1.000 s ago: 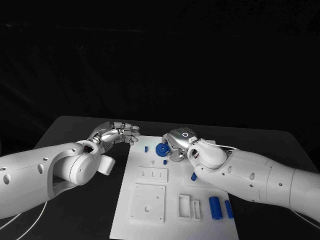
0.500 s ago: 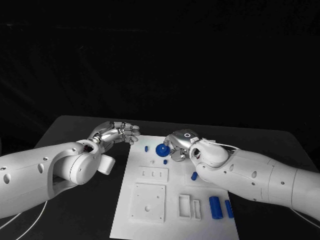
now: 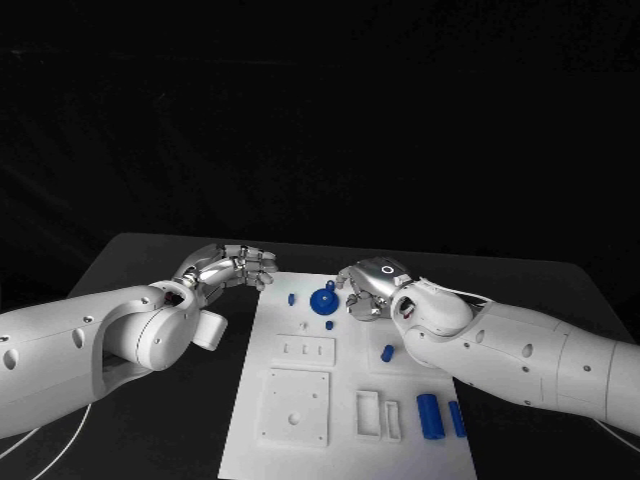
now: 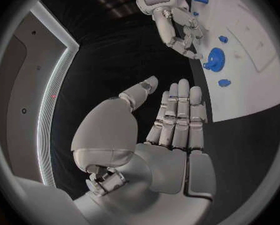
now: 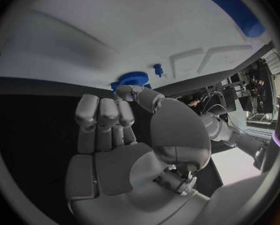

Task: Assemble the parts on the task board

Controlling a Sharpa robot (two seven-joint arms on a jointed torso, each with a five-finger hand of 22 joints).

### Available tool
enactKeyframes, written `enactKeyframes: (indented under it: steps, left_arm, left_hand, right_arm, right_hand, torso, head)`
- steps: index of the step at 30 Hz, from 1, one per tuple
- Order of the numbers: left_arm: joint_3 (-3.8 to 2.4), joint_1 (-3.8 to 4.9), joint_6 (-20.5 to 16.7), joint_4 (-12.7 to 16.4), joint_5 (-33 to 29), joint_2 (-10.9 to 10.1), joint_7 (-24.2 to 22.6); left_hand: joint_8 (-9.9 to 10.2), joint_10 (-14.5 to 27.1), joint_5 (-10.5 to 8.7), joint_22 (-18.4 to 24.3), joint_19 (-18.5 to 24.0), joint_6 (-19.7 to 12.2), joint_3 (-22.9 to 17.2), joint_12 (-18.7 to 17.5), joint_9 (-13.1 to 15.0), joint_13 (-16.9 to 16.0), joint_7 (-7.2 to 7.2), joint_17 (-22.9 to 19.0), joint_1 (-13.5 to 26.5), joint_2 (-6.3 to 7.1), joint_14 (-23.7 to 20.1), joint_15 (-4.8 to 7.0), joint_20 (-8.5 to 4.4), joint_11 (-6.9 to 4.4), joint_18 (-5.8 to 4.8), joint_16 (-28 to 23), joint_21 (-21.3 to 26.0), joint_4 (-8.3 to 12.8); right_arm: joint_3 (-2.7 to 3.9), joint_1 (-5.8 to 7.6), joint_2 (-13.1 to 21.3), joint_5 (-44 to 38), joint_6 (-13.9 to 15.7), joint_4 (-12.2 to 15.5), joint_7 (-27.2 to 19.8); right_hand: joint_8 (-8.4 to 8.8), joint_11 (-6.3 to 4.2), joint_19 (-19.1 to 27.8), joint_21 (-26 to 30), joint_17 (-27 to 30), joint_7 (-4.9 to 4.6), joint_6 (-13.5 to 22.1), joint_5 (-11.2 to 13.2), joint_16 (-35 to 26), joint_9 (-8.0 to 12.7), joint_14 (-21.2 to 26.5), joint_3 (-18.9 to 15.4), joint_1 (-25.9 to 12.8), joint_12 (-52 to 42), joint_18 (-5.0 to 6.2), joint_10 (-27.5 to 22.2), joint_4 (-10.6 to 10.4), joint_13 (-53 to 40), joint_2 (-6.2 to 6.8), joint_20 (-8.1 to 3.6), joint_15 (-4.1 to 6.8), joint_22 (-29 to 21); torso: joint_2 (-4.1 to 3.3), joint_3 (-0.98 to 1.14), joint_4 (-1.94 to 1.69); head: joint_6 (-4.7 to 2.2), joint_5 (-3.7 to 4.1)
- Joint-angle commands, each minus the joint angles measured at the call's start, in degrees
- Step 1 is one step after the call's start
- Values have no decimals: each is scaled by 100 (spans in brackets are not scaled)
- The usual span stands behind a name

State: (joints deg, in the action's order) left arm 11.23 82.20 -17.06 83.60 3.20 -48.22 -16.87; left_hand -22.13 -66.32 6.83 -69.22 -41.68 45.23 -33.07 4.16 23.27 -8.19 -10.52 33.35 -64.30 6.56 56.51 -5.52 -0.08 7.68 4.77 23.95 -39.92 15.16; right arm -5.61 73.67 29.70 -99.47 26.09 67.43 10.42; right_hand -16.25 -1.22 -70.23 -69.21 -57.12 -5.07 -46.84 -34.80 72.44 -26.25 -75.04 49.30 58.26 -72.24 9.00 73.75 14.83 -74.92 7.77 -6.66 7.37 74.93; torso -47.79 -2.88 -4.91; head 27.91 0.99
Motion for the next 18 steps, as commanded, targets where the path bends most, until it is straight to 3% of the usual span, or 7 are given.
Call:
enactKeyframes:
  steps: [1,2,4,8,10,12,18]
  left_arm:
    - [-5,8,22,-7,15,-9,-66]
    - [-5,8,21,-6,15,-16,-68]
    - [-5,8,40,-25,15,-11,-71]
    - [-5,8,62,-52,15,-6,-73]
    - [-4,7,68,-76,15,9,-73]
    - [-2,7,75,-102,15,27,-76]
    - [10,4,112,-137,15,52,-81]
  left_hand:
    - [21,-9,-19,9,40,-32,-20,-32,8,5,-8,8,-15,61,29,-13,4,24,55,-33,-34,7]
    - [20,-10,-20,10,41,-30,-20,-31,9,5,-8,9,-15,61,29,-13,5,23,55,-34,-34,7]
    - [17,-15,-21,12,43,-23,-23,-27,13,4,-5,11,-22,59,30,-13,4,19,56,-36,-35,11]
    - [9,-40,-28,15,44,-3,-20,-14,23,1,2,17,-20,56,35,-13,5,11,55,-40,-40,8]
    - [4,-57,-31,18,46,8,-18,-7,28,-2,6,21,-19,53,37,-13,6,5,54,-43,-43,7]
    - [-3,-120,-36,23,49,29,-13,21,39,-15,16,29,-15,48,40,-13,5,-23,54,-51,-49,5]
    - [-5,-210,-42,33,56,49,-2,54,53,-35,24,42,-1,43,43,-13,6,-61,52,-66,-58,2]
  right_arm:
    - [114,34,216,755,771,182,-617]
    - [154,53,303,990,799,238,-750]
    - [208,92,512,1481,828,349,-969]
    - [266,170,881,2271,429,336,-1358]
    - [270,190,1047,2533,50,242,-1609]
    - [271,190,1204,2774,-4,133,-1733]
    - [270,176,1412,3033,-521,-271,-2133]
  right_hand:
    - [-33,19,-63,-35,-11,-19,-25,538,-7,-8,-44,-153,-9,-21,600,40,-20,-526,167,-37,-33,72]
    - [-45,37,-75,-22,-13,-26,-24,1087,-11,-15,-47,-212,49,-20,600,41,-65,-526,268,-57,-26,60]
    - [-53,40,-80,-7,-14,-44,-16,1617,-21,-18,-47,-362,54,-2,600,23,-160,-518,517,-69,-31,51]
    - [-122,122,-78,-8,-30,-136,-132,1941,-13,-41,-57,-628,76,-56,600,66,-209,-549,654,-83,-111,61]
    - [-165,157,-56,-5,-35,-172,-215,2250,-17,-54,-50,-769,72,-37,600,37,-200,-542,656,-79,-147,68]
    - [-180,182,-10,6,-41,-198,-259,2509,-28,-54,-33,-940,78,8,600,-26,-147,-522,612,-67,-175,78]
    - [-195,223,96,27,-54,-238,-368,2296,-55,-42,-4,-1332,76,95,600,-141,14,-475,556,-9,-210,92]
  torso:
    - [9,7,16]
    - [10,7,17]
    - [14,15,30]
    - [27,30,55]
    - [42,42,80]
    - [52,48,92]
    - [69,96,127]
  head:
    - [-23,4]
    - [-30,5]
    - [-45,5]
    - [-70,28]
    - [-66,24]
    - [-69,47]
    - [-85,94]
